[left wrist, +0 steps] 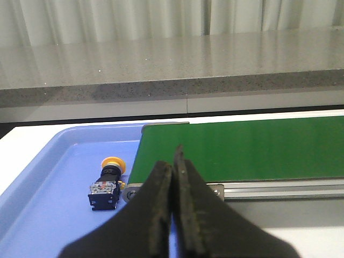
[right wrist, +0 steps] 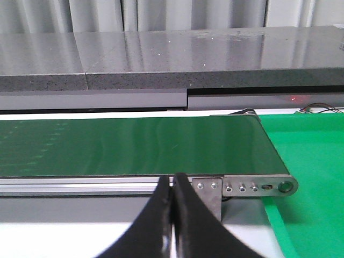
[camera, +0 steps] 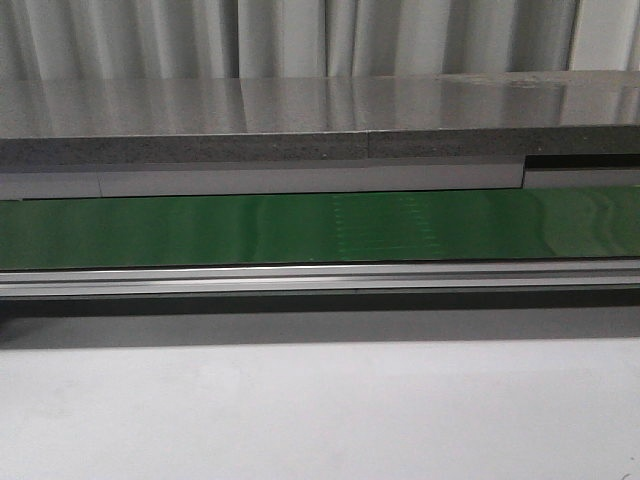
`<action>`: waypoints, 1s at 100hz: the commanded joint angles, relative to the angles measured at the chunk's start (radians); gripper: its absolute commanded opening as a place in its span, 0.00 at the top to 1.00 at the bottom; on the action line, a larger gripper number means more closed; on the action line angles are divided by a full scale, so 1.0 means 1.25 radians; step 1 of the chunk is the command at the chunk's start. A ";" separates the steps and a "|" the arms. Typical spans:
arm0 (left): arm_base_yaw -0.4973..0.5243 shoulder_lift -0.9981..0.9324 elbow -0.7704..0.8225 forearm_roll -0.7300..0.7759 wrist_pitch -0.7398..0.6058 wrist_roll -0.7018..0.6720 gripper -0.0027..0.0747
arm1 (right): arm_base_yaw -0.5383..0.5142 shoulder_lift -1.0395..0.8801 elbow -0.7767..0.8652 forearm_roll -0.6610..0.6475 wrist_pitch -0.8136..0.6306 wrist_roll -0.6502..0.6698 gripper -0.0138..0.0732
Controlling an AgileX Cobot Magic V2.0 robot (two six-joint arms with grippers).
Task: Move button from left to right
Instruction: 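Move the left gripper down toward the yellow-capped button in the blue tray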
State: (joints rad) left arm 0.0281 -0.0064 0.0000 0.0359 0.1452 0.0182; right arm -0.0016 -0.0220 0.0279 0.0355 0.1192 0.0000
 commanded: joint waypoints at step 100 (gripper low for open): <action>0.003 0.079 -0.286 -0.068 0.145 -0.005 0.99 | -0.001 0.002 -0.013 -0.005 -0.066 -0.006 0.92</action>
State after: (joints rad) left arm 0.0281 0.0228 -0.2428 -0.0500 0.3049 0.0182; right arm -0.0016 -0.0220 0.0279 0.0355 0.1192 0.0000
